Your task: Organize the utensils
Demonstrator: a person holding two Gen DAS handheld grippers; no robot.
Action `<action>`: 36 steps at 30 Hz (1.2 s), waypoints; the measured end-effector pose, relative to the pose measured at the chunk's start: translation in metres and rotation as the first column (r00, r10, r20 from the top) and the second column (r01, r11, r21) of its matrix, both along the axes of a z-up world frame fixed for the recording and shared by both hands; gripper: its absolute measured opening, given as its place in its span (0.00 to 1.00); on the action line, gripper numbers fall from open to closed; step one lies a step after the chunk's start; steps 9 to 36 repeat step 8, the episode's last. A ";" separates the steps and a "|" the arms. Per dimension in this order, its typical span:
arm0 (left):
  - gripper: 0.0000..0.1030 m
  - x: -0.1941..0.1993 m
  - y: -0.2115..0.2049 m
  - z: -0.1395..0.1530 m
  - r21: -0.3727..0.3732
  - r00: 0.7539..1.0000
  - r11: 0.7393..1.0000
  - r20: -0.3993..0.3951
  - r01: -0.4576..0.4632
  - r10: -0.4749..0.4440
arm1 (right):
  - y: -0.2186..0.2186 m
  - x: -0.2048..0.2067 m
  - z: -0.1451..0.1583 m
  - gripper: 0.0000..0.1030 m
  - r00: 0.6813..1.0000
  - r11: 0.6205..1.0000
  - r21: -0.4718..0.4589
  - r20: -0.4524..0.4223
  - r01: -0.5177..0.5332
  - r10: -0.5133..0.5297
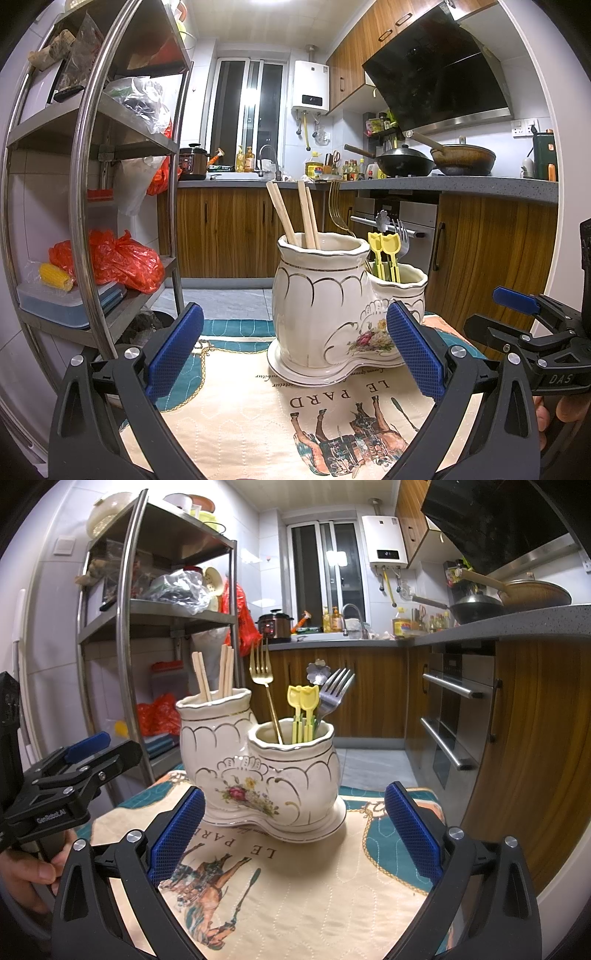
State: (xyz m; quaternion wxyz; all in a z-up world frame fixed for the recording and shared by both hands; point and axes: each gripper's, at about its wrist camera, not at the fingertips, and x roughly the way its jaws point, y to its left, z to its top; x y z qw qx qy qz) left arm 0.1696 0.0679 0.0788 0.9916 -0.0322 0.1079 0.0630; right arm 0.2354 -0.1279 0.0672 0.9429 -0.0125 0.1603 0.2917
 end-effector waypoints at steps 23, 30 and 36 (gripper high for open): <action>0.95 0.001 0.001 -0.002 -0.003 1.000 1.000 -0.008 0.002 -0.002 | 0.000 0.000 0.000 0.94 1.000 1.000 0.001 -0.001 0.000 0.000; 0.95 0.001 0.001 -0.002 -0.003 1.000 1.000 -0.008 0.002 -0.002 | 0.000 0.000 0.000 0.94 1.000 1.000 0.001 -0.001 0.000 0.000; 0.95 0.001 0.001 -0.002 -0.003 1.000 1.000 -0.008 0.002 -0.002 | 0.000 0.000 0.000 0.94 1.000 1.000 0.001 -0.001 0.000 0.000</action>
